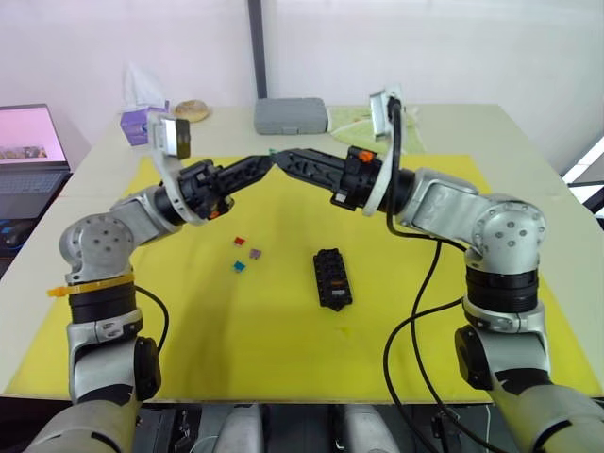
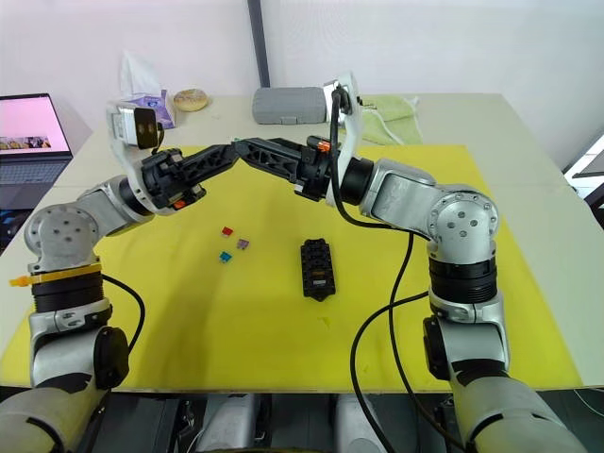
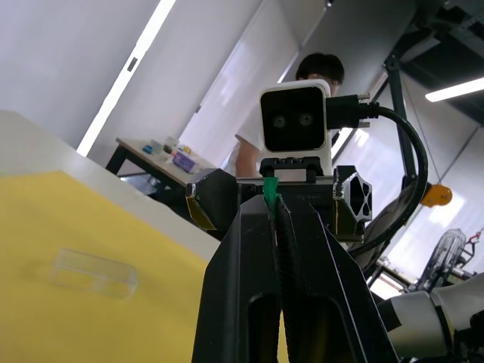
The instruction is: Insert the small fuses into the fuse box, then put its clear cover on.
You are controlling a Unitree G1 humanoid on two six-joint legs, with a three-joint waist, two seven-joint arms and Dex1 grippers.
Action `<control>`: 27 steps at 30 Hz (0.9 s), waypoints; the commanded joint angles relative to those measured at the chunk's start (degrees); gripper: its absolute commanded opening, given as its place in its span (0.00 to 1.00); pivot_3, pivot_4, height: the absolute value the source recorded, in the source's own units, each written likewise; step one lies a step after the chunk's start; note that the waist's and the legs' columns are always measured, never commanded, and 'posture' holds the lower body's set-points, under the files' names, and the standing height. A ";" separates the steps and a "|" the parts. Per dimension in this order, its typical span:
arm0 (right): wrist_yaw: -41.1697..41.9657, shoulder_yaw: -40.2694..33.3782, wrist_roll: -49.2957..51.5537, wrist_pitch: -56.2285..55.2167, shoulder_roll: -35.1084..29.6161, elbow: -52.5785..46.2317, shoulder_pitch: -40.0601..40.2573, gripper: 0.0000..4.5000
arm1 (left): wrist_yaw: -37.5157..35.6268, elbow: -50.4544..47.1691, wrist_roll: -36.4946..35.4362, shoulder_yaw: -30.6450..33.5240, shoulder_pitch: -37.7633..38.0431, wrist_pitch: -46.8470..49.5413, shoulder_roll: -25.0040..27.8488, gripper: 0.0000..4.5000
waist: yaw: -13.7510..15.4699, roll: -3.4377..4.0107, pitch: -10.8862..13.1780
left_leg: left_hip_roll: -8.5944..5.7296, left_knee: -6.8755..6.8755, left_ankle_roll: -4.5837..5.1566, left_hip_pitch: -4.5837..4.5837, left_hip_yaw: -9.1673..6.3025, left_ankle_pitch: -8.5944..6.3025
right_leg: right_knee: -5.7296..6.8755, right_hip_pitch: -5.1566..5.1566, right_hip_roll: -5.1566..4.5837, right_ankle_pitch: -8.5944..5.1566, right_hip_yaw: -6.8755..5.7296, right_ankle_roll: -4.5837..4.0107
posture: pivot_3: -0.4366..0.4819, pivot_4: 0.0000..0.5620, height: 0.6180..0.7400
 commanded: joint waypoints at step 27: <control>13.97 -1.01 -16.78 -12.09 -0.50 -7.79 6.50 0.00 | -3.01 -5.33 2.95 -3.54 3.32 -4.41 8.98 0.95 | -0.07 0.01 0.00 | 0.00 -0.05 0.00 0.00 0.00 0.00 | -0.03 -0.02 0.04 0.00 0.00 0.00 | 0.48 0.27 1.00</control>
